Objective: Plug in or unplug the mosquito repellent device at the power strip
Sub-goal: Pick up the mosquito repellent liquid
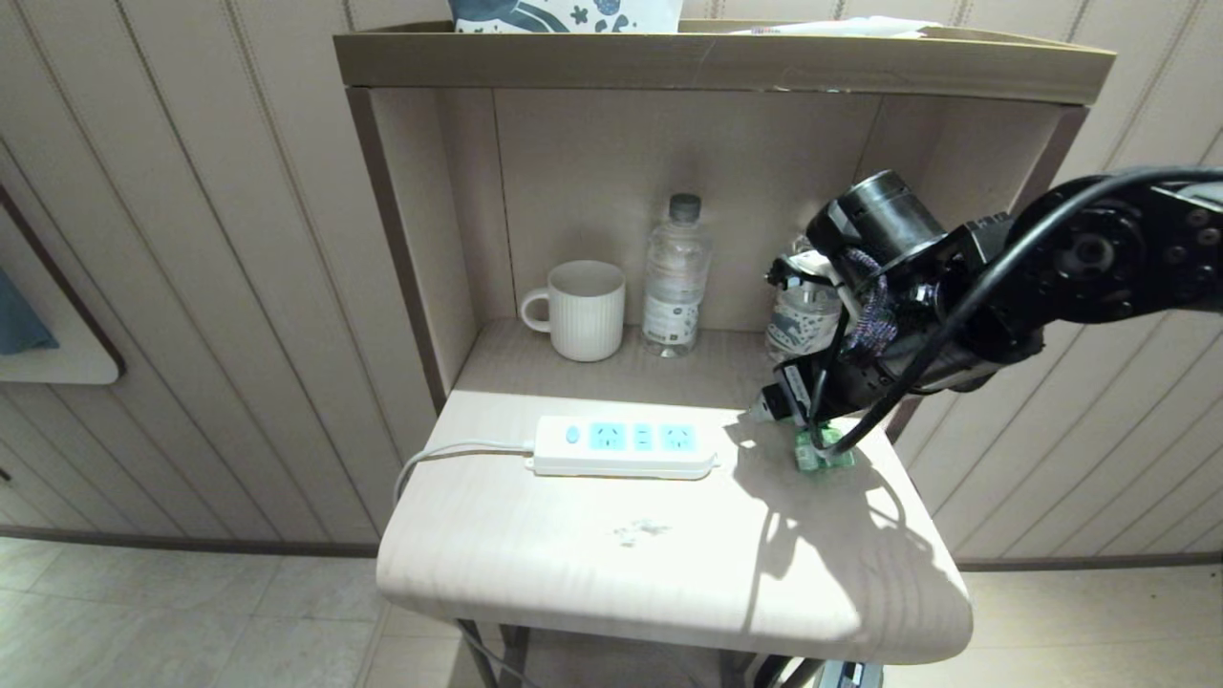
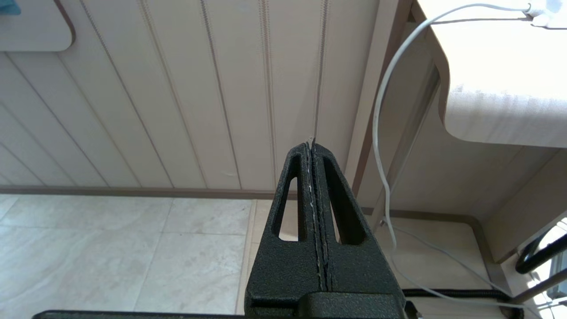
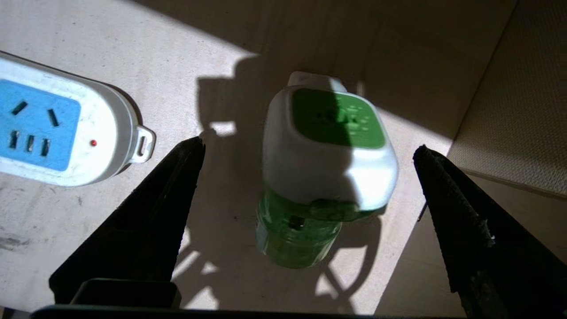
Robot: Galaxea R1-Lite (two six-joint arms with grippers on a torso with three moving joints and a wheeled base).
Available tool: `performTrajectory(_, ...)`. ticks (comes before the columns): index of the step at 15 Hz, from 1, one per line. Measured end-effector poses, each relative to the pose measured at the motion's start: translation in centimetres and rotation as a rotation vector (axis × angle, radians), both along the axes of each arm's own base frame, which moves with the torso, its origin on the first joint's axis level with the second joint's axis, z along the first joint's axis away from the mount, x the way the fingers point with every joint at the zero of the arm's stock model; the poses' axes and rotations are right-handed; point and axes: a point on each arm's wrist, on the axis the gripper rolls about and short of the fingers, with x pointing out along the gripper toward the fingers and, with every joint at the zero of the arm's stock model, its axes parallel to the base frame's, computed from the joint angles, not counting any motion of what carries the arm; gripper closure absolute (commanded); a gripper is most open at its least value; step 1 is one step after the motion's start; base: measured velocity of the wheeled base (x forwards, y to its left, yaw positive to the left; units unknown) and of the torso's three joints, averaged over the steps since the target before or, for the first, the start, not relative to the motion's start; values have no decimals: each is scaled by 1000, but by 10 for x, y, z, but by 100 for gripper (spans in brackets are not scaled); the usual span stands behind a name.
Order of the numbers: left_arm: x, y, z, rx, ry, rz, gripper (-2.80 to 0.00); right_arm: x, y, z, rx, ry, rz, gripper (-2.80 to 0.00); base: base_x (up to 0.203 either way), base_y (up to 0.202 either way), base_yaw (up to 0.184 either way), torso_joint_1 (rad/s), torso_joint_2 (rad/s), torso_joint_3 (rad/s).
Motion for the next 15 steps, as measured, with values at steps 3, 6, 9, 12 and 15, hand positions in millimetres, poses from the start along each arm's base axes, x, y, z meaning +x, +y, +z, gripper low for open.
performTrajectory(3, 0, 0, 0, 0, 0, 0, 0, 4, 0, -4, -7, 4, -2, -280, 0, 0, 0, 0, 0, 0)
performTrajectory(6, 0, 0, 0, 0, 0, 0, 0, 10, 0, -8, 6, 5, 1, -280, 0, 0, 0, 0, 0, 0)
performTrajectory(9, 0, 0, 0, 0, 0, 0, 0, 16, -4, -9, 47, 16, 14, -280, 0, 0, 0, 0, 0, 0)
performTrajectory(12, 0, 0, 0, 0, 0, 0, 0, 20, -10, -9, 72, 25, 15, -280, 0, 0, 0, 0, 0, 0)
performTrajectory(15, 0, 0, 0, 0, 0, 0, 0, 27, -19, -11, 82, 33, -8, -280, 0, 0, 0, 0, 0, 0)
